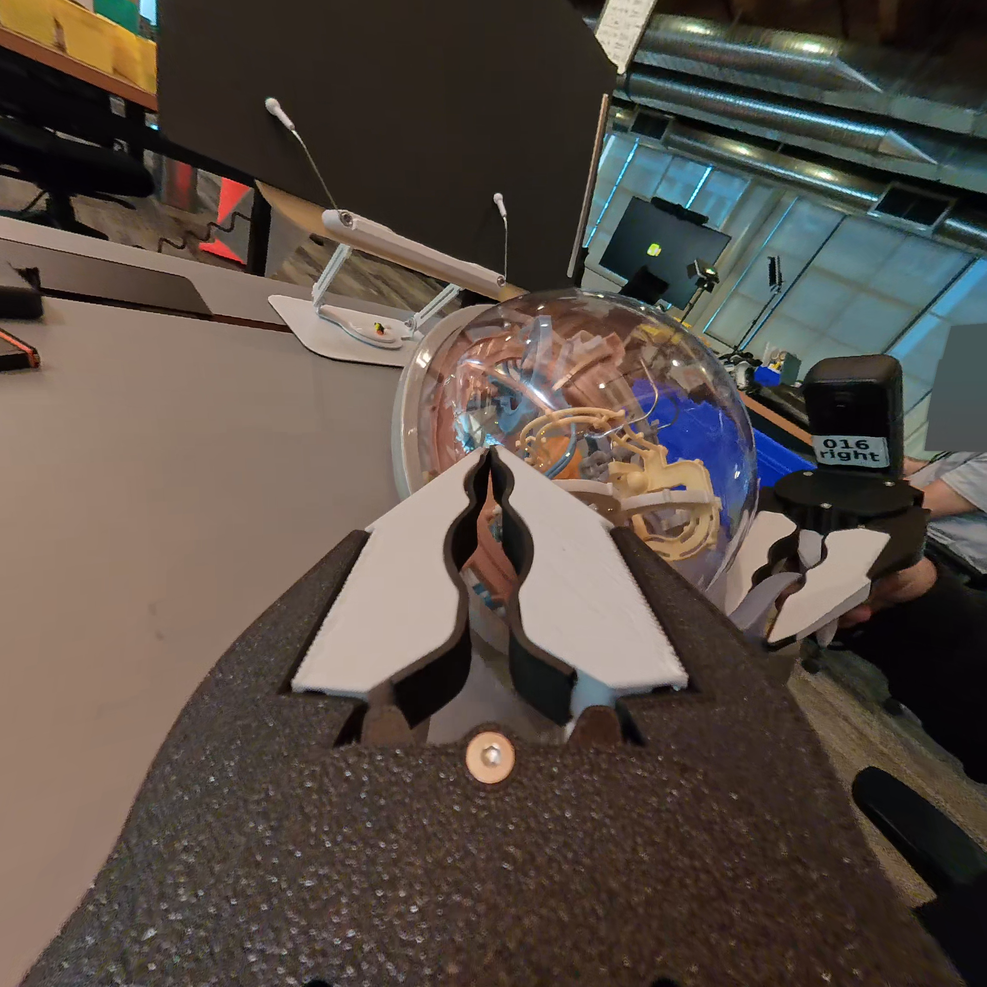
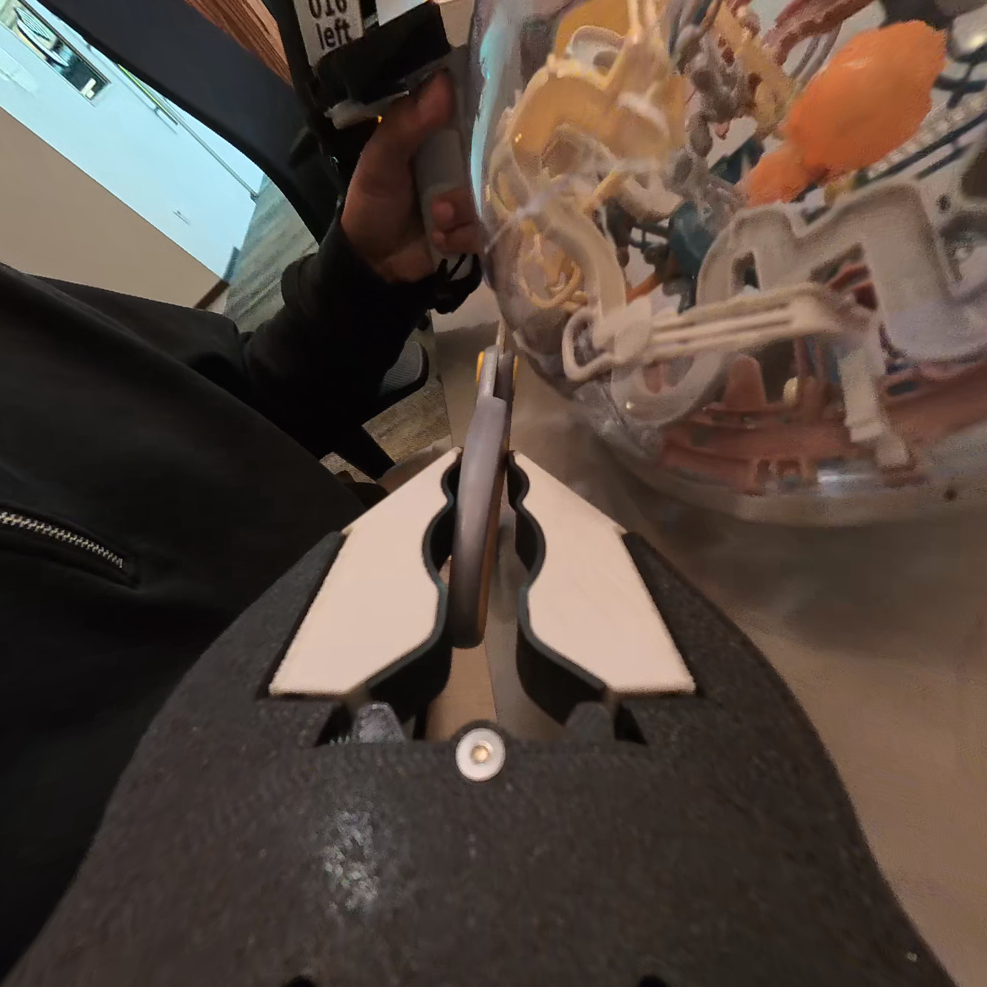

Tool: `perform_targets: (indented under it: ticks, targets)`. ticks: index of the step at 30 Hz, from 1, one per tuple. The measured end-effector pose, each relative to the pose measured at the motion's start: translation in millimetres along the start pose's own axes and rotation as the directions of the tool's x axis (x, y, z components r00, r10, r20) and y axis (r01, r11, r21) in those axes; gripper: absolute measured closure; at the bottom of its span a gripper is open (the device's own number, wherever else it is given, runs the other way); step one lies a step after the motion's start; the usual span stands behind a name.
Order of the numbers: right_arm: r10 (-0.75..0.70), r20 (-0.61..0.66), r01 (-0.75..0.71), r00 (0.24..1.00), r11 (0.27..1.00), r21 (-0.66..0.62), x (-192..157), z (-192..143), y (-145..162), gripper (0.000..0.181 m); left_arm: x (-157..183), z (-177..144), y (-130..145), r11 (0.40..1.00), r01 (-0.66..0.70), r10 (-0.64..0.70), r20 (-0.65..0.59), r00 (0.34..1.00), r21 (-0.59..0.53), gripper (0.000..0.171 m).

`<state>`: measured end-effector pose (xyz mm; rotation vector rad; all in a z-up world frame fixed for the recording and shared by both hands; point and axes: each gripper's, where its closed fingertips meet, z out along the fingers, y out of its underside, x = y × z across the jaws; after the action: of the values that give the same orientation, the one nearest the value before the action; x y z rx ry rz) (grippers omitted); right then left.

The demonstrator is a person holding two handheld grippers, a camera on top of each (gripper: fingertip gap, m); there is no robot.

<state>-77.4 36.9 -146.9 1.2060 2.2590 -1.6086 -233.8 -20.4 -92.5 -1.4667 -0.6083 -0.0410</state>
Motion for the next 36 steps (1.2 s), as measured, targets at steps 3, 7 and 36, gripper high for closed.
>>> perform_targets:
  ticks: [3, 7, 36]
  targets:
    - [-0.005, -0.007, 0.006, 1.0, 1.0, 0.011, -2, 4, -4, 0.169, 6, 2, 0, 1.0, 0.0, 0.0, -0.02, 1.0, 0.003, 0.171]
    - [0.009, -0.016, -0.008, 1.0, 0.998, 0.065, -5, 8, -7, 0.169, 7, 1, 0, 1.0, -0.002, 0.002, -0.028, 1.0, 0.002, 0.171]
    - [0.002, -0.152, 0.027, 0.988, 0.982, 0.187, -8, 34, -17, 0.17, 110, -50, 145, 0.885, 0.387, -0.424, -0.106, 0.899, -0.258, 0.148]
